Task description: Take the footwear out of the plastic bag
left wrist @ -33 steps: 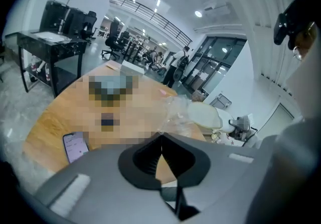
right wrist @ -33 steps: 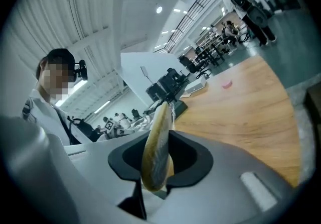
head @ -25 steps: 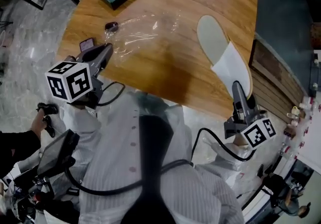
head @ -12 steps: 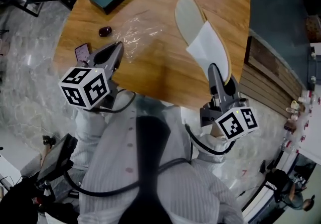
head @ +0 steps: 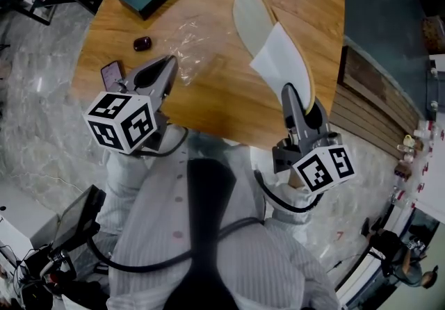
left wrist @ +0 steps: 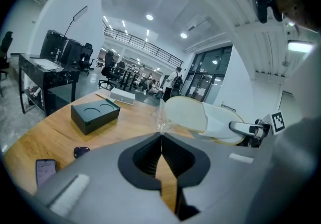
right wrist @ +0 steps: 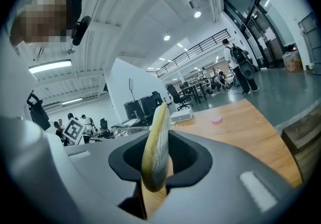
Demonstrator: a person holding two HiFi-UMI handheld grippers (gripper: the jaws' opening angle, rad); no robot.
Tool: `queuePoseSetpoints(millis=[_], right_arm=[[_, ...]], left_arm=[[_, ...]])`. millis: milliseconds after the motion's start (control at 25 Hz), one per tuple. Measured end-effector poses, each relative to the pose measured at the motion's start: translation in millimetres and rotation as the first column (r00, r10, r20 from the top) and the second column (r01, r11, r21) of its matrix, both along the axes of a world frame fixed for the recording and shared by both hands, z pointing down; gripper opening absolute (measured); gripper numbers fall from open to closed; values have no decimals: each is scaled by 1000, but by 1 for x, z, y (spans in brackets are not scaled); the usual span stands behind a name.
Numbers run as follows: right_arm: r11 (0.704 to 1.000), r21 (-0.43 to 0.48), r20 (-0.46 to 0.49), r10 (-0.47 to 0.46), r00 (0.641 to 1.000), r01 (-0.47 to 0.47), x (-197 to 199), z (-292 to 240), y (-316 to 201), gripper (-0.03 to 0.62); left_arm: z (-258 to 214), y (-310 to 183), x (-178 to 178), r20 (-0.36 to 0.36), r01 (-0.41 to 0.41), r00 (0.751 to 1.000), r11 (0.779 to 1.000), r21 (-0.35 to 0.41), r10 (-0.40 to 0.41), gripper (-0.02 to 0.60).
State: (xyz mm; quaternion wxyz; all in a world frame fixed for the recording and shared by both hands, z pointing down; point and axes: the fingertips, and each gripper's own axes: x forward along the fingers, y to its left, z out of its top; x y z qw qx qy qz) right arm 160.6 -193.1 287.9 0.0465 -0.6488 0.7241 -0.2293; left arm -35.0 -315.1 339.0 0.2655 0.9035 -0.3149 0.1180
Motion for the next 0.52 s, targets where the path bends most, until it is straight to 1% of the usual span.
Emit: queuePoseSetpoints(millis=[240,520], right_arm=[[1000,1,15,-8,1000,8,0,1,2,97],[1000,-13,12,-3,1000,3,1,7,5,97]], left_arm=[[2,4,8,12,-32,999,999,-1,32,2],[3,7,12,14,-49,999,999,3,49,2]])
